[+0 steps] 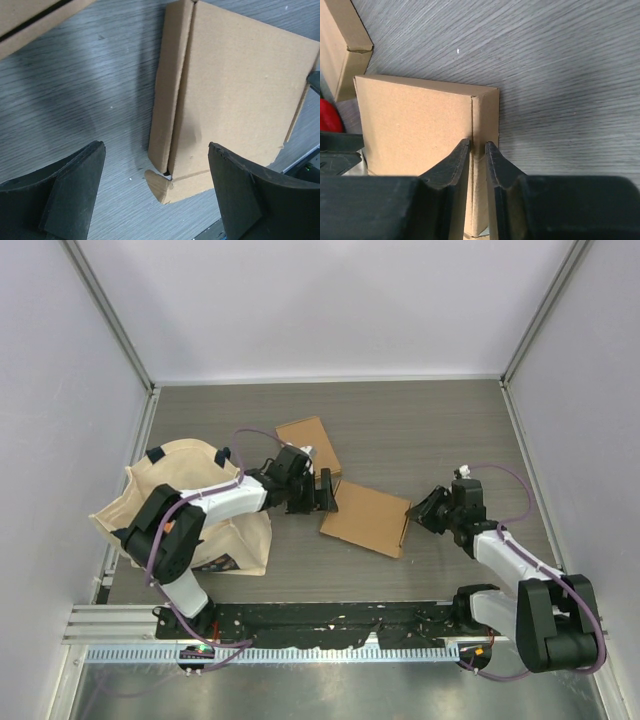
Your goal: Fold the paper box
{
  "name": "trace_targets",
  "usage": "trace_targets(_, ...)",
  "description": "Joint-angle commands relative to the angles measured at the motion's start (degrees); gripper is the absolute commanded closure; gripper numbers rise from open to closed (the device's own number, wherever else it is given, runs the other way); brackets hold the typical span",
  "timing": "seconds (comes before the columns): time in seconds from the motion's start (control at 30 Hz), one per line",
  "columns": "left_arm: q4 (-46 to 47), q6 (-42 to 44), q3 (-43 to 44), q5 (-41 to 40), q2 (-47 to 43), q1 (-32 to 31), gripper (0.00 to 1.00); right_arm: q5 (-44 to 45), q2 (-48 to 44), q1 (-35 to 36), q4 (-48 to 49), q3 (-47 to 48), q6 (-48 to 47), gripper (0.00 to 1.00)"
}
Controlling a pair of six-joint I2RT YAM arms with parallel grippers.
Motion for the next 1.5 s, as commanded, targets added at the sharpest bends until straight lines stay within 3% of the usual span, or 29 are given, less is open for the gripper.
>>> trace_targets(0.0,6.1,-1.7,0.6,4.7,0.9,0.5,0.13,-0.5,4.0,-2.1,-3.4,-1.8,-1.0,0.81)
trace_targets(0.17,10.1,-4.4,-0.6,6.4,2.5,0.5,0.18,-5.6,6.2,-6.9,-1.9,-3.1,-0.6,0.91)
trace_targets(0.37,9.4,-4.6,-1.7,4.3,1.4,0.5,0.22,-4.5,7.7,-8.3,-3.0,-3.0,-0.3,0.98)
trace_targets(0.5,9.2,-4.2,-1.7,4.9,2.2,0.5,0.24,-3.6,7.0,-8.4,-2.6,-3.3,-0.5,0.99)
trace_targets(0.67,13.0,-5.1,-1.4,10.0,5.3,0.5,0.18,-4.2,6.8,-10.4,-2.2,-3.9,-0.3,0.99)
trace_targets(0.97,19.8,-9.2,-1.4,14.5,7.6,0.5,0.21,-6.7,8.3,-12.2,-0.2,-4.8,-0.3,0.99)
trace_targets(1.17,26.7,-14.7,-2.8,16.2,7.1,0.5,0.43,-7.0,6.4,-12.2,-0.7,-4.3,-1.1,0.99)
trace_targets(1.3,24.7,-17.5,-4.4,14.1,3.9,0.7,0.61,-5.3,-1.2,-10.6,-5.3,-1.9,-1.2,0.87)
trace_targets(1.33,24.2,-19.1,-4.3,14.4,4.1,0.8,0.63,-4.7,-5.1,-10.1,-8.7,0.5,-1.6,0.79)
trace_targets(1.4,22.9,-20.6,-4.0,16.5,4.2,0.9,0.65,-2.9,-8.7,-10.0,-13.3,3.7,-2.9,0.74)
trace_targets(1.47,20.5,-21.8,-4.3,16.9,3.1,0.9,0.62,-1.2,-13.4,-9.1,-20.6,9.9,-7.0,0.58)
